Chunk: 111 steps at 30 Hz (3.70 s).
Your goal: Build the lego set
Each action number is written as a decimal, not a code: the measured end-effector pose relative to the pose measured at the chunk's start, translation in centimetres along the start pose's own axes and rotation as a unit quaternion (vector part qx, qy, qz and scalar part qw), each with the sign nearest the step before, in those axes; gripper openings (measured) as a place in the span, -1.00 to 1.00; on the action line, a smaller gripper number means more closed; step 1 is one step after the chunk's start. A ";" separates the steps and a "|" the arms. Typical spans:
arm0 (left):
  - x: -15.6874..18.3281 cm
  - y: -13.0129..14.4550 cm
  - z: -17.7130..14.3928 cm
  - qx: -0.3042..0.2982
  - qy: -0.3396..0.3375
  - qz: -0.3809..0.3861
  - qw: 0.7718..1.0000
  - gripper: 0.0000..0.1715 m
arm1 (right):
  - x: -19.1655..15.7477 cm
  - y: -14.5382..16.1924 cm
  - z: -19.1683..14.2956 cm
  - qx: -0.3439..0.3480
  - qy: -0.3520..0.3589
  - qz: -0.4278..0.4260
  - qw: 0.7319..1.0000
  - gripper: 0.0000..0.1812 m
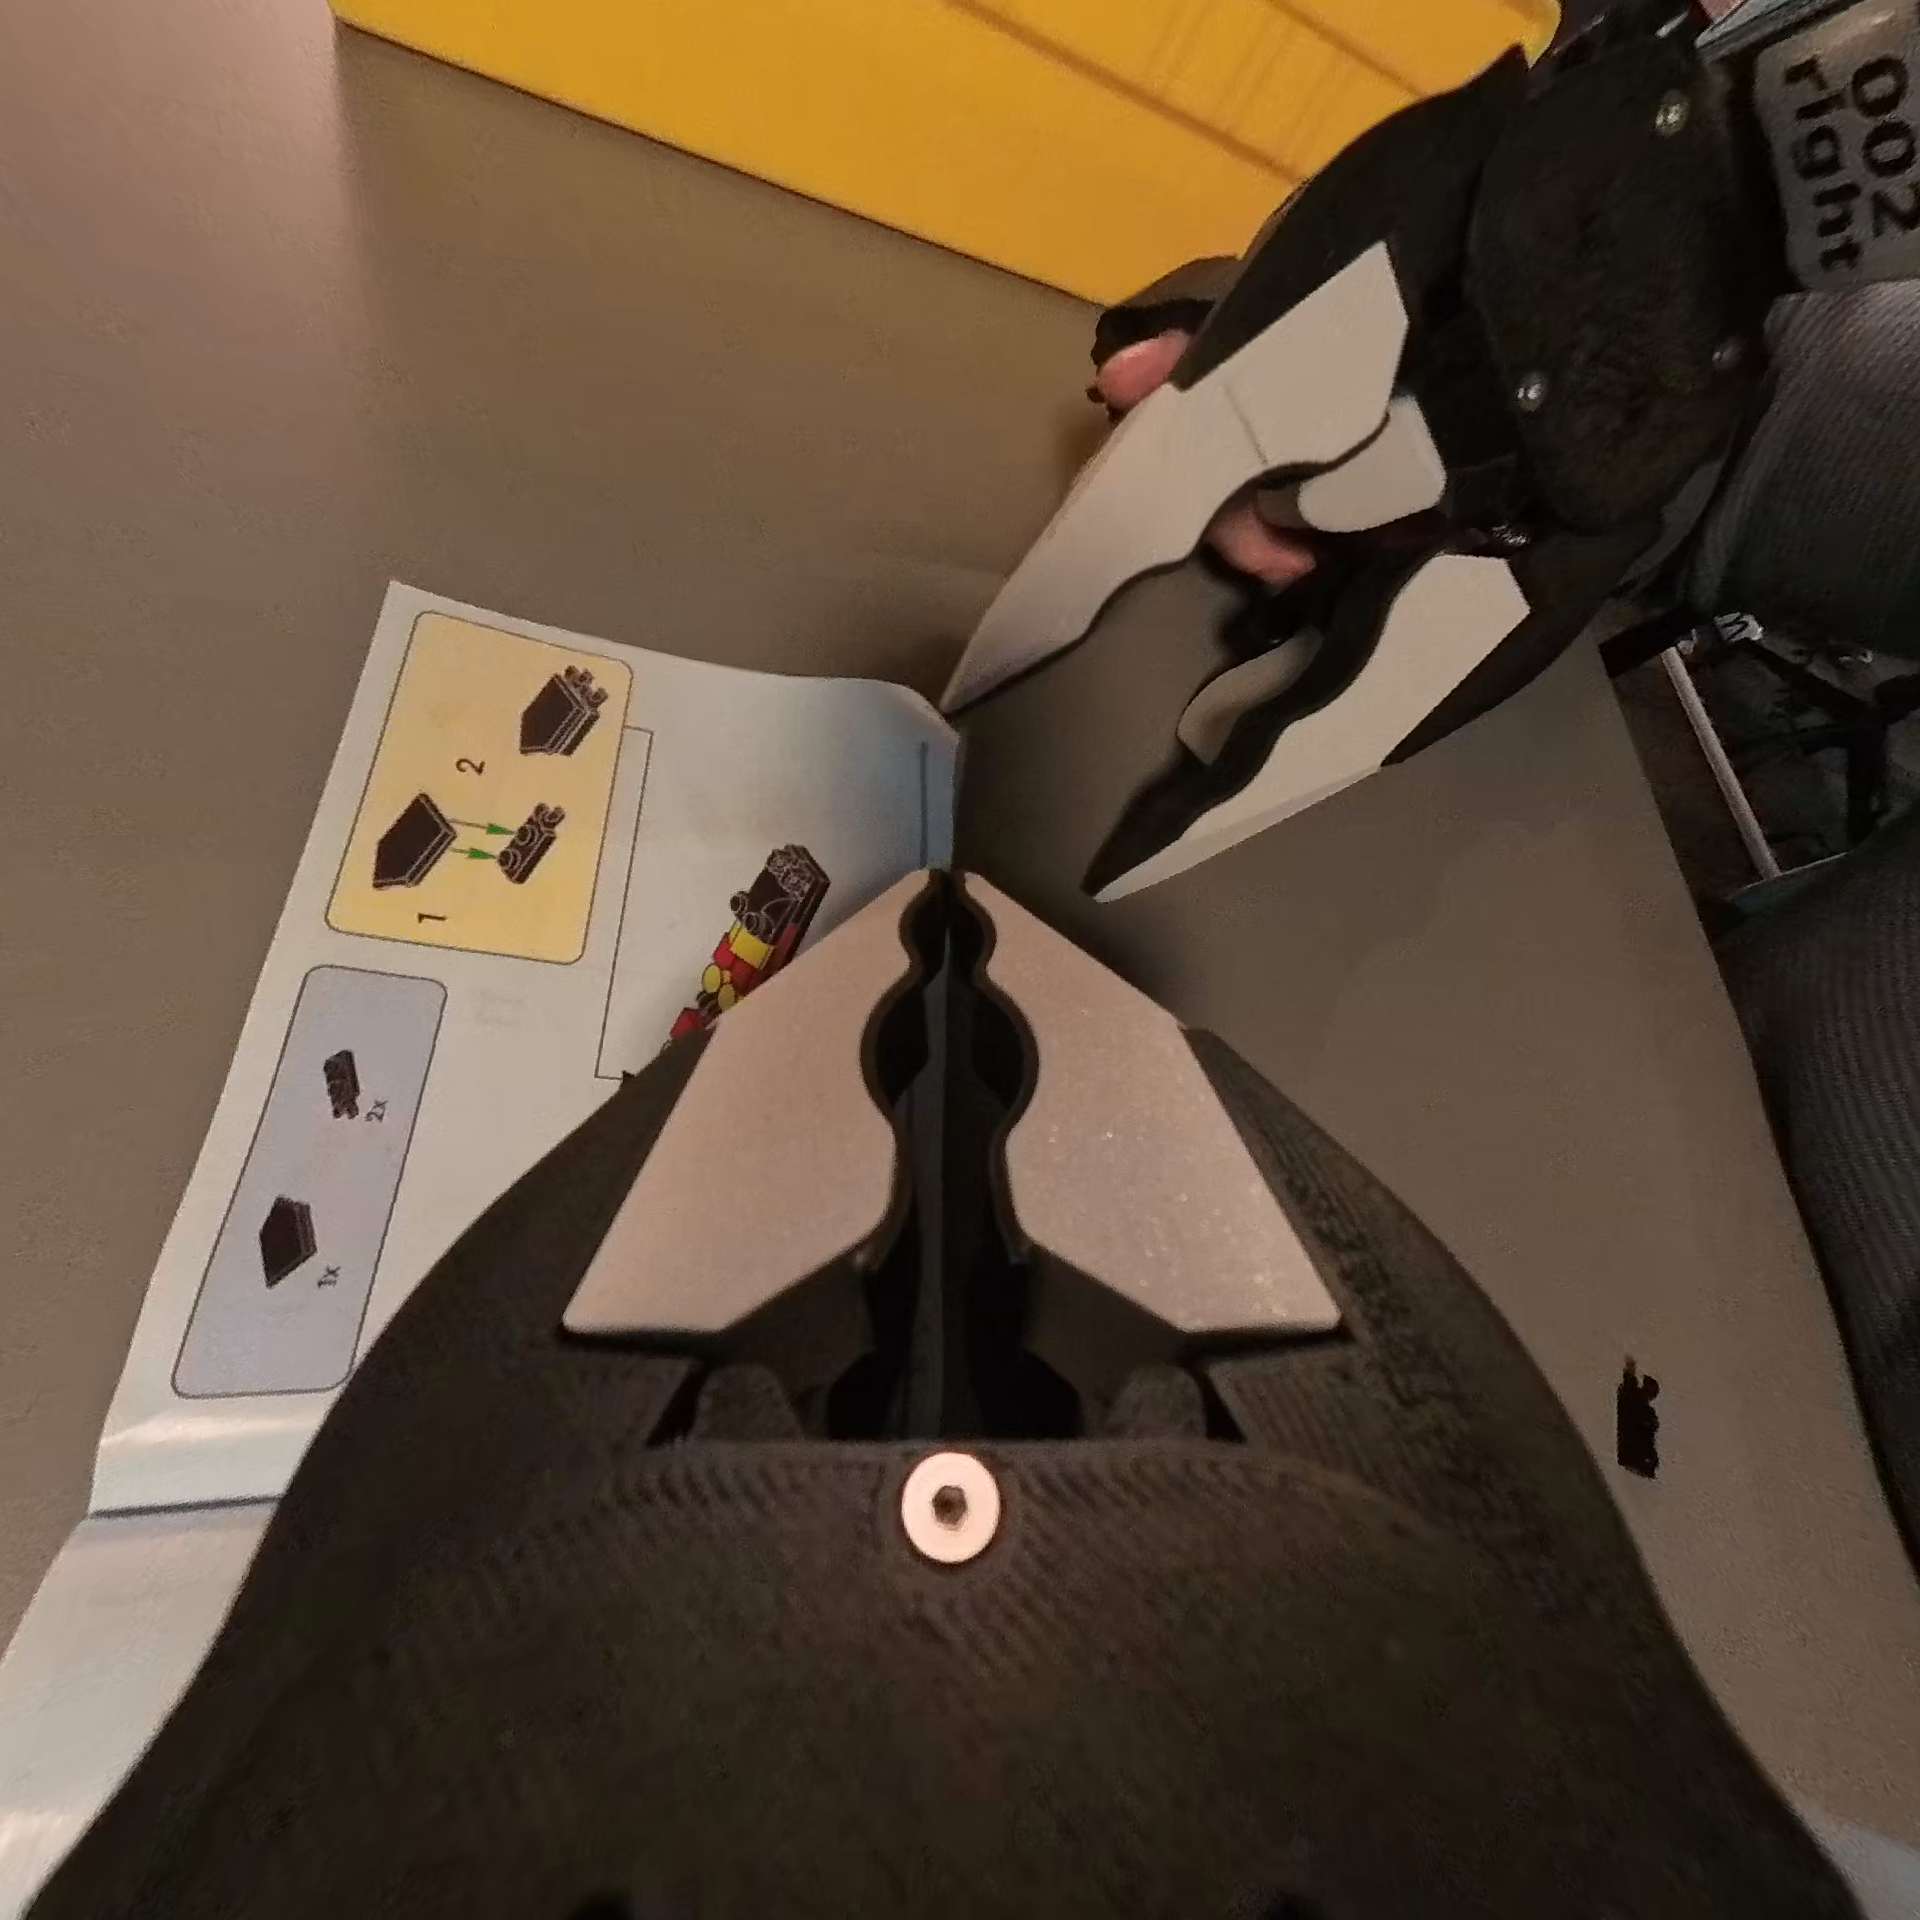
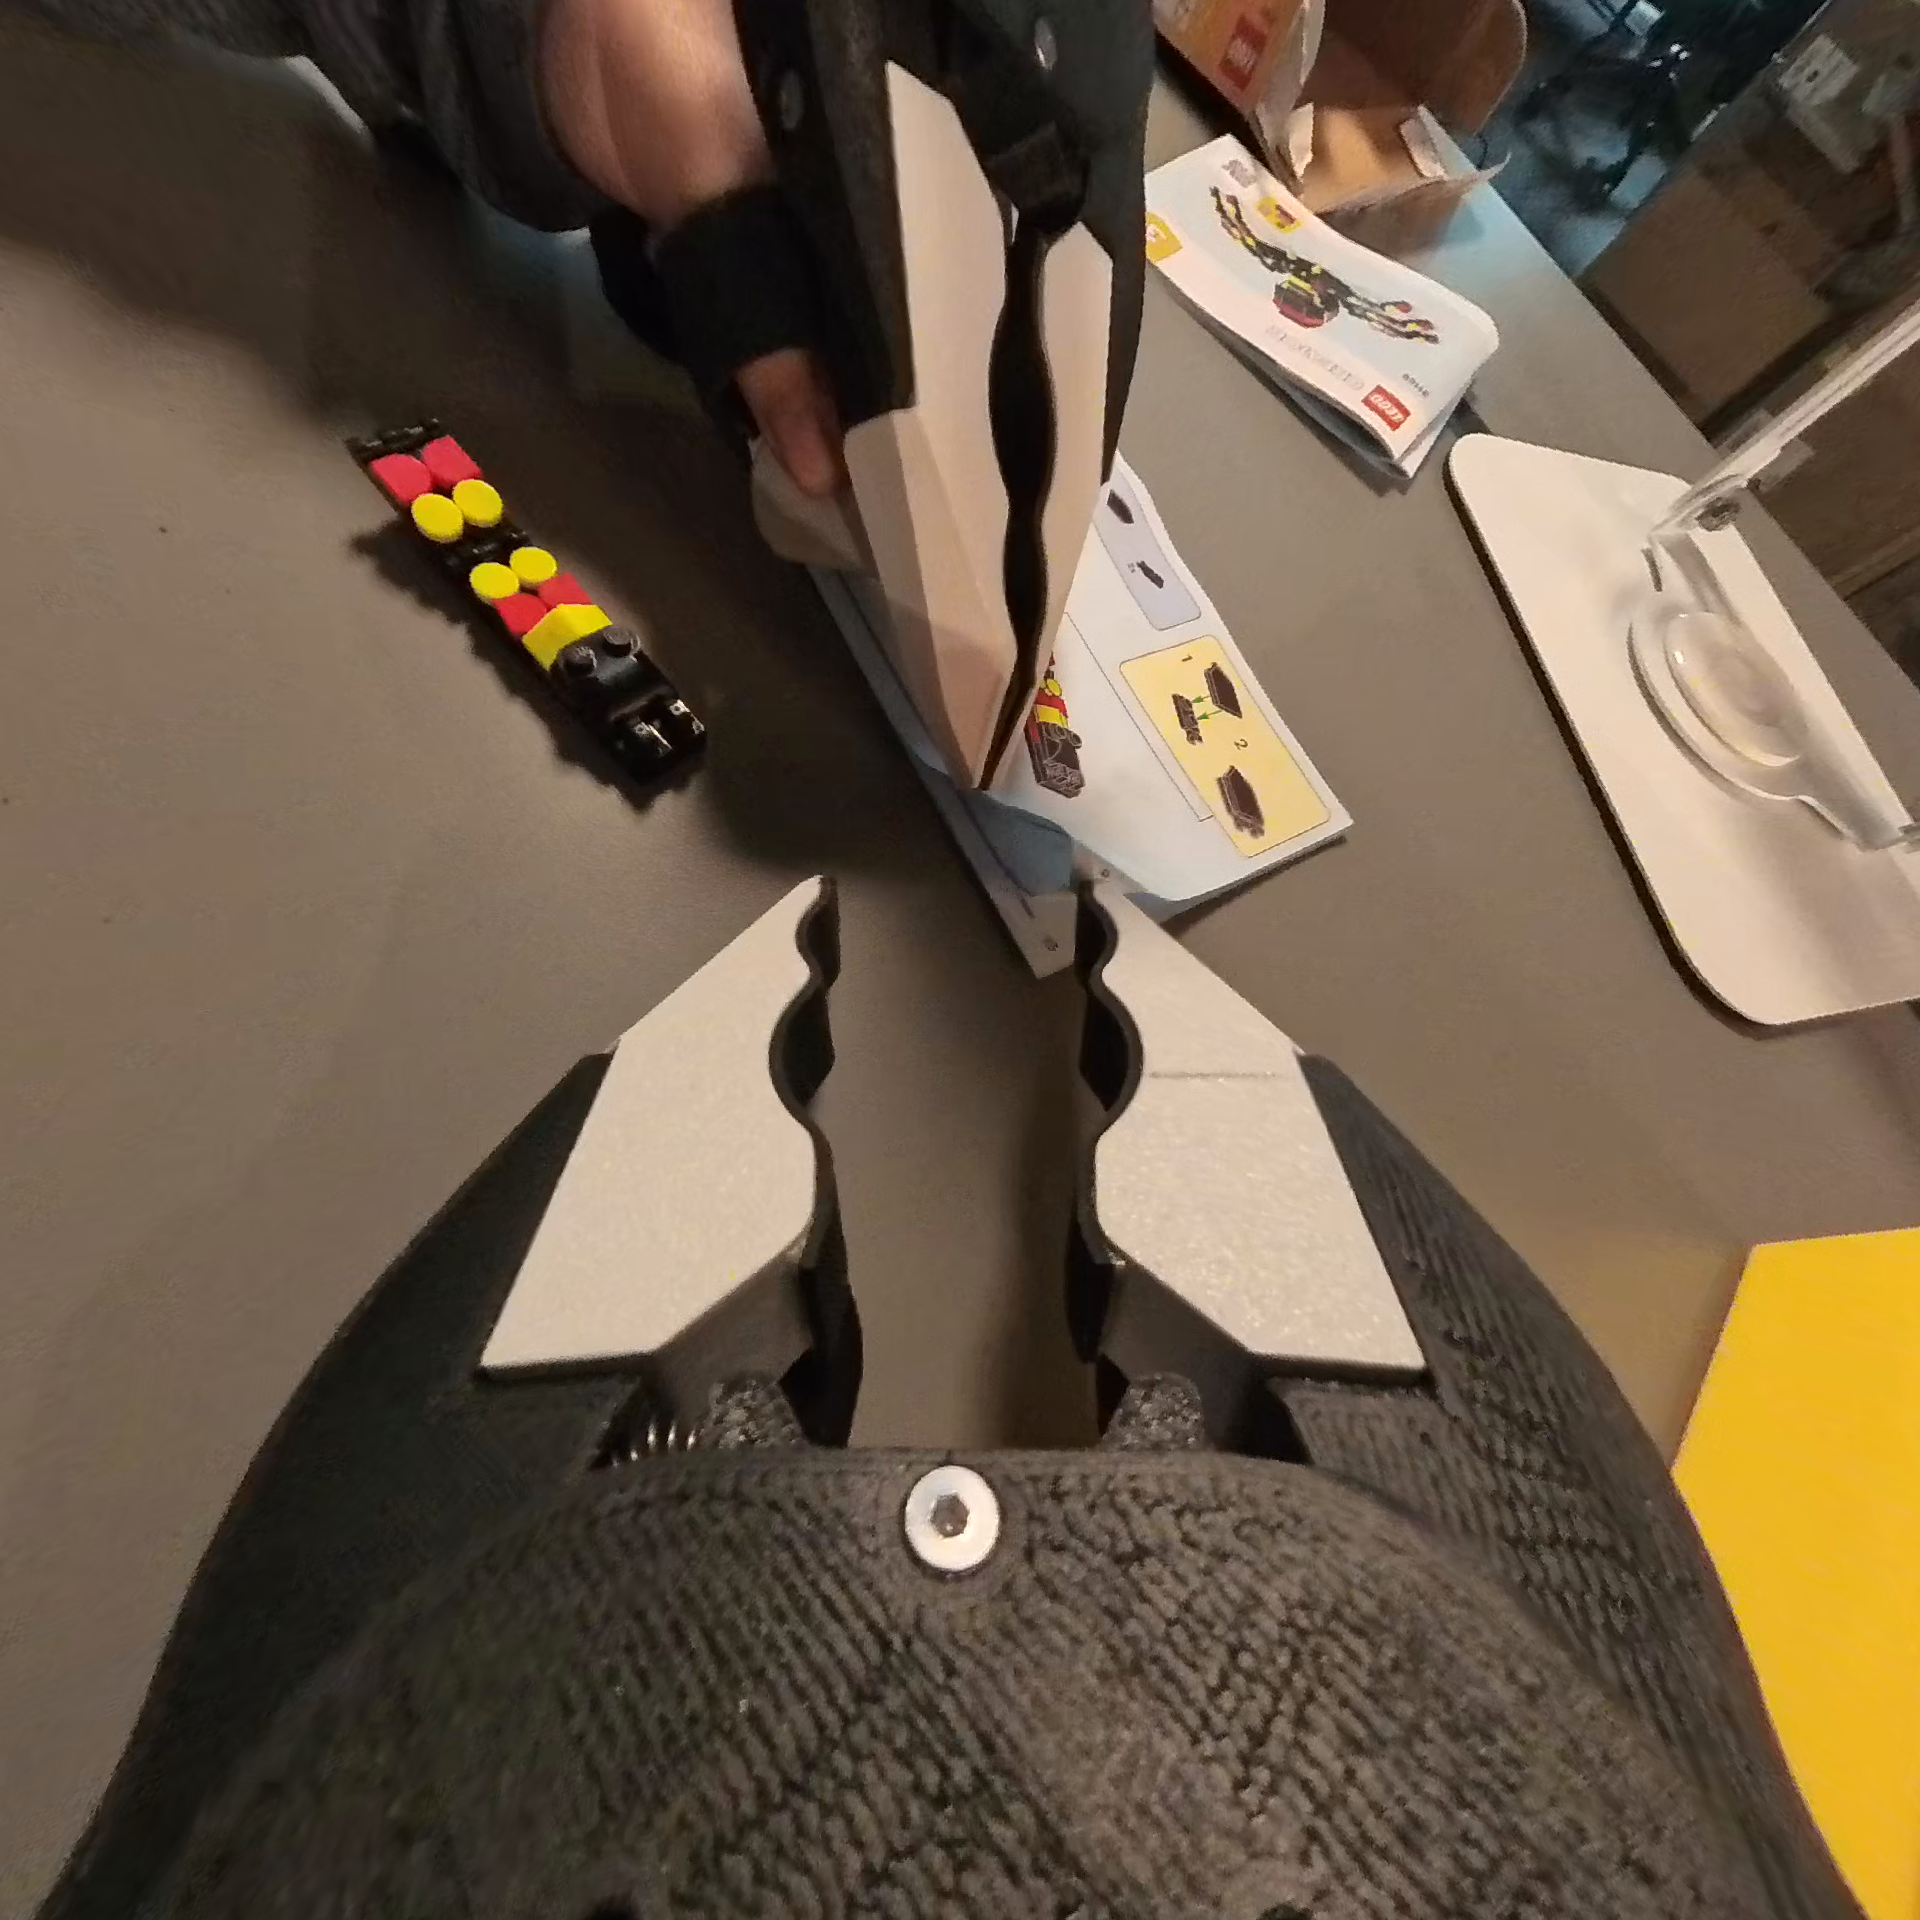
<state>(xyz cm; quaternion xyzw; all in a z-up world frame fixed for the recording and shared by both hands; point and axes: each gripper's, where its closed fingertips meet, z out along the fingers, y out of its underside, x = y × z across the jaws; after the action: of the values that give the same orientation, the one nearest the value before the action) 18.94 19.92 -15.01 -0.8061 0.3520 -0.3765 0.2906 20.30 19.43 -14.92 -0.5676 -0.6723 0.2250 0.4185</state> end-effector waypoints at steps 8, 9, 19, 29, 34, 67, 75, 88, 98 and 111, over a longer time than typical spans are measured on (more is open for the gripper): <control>0.0 0.1 0.0 -0.002 0.000 -0.001 1.000 -1.00 | -0.1 -0.1 0.0 0.002 -0.001 -0.005 1.000 -0.52; 0.0 0.1 0.0 -0.002 0.000 -0.001 1.000 -1.00 | -0.2 -0.1 0.0 0.001 -0.004 -0.005 1.000 -0.53; 0.2 -0.2 -0.2 0.009 0.012 -0.006 1.000 -1.00 | 0.1 0.0 0.8 -0.016 -0.023 0.044 0.999 -0.49; 3.8 -4.1 -5.7 0.221 0.014 0.031 0.975 -0.83 | -1.8 -5.0 2.3 0.076 -0.071 0.031 0.994 -0.40; 2.8 -4.5 -18.6 0.499 -0.252 0.056 0.827 -0.61 | -2.7 -6.7 4.2 0.053 -0.125 0.089 0.987 -0.43; 4.5 2.5 -24.5 0.519 -0.409 0.054 0.749 -0.34 | 4.3 -11.1 -1.0 0.240 0.248 0.032 0.938 -0.47; 6.0 2.5 -22.3 0.472 -0.409 0.097 0.775 -0.34 | 5.0 -9.2 -0.4 0.199 0.272 0.000 0.942 -0.64; 7.0 5.9 -26.0 0.432 -0.540 0.153 0.706 -0.28 | 5.6 -9.5 -1.8 0.172 0.382 -0.129 0.899 -0.37; 7.5 7.1 -24.8 0.344 -0.592 0.214 0.697 0.73 | 4.6 -9.2 -3.4 0.164 0.420 -0.108 0.886 0.36; 20.3 4.7 -21.9 0.376 -0.416 0.265 0.784 0.42 | 5.2 -8.3 -4.2 0.169 0.431 -0.068 0.884 0.34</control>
<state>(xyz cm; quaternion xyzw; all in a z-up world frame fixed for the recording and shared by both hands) 9.03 -3.23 1.74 -0.5865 0.2277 -0.0152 0.7771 18.93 21.53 -4.63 -0.4824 -0.4144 0.0397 0.7708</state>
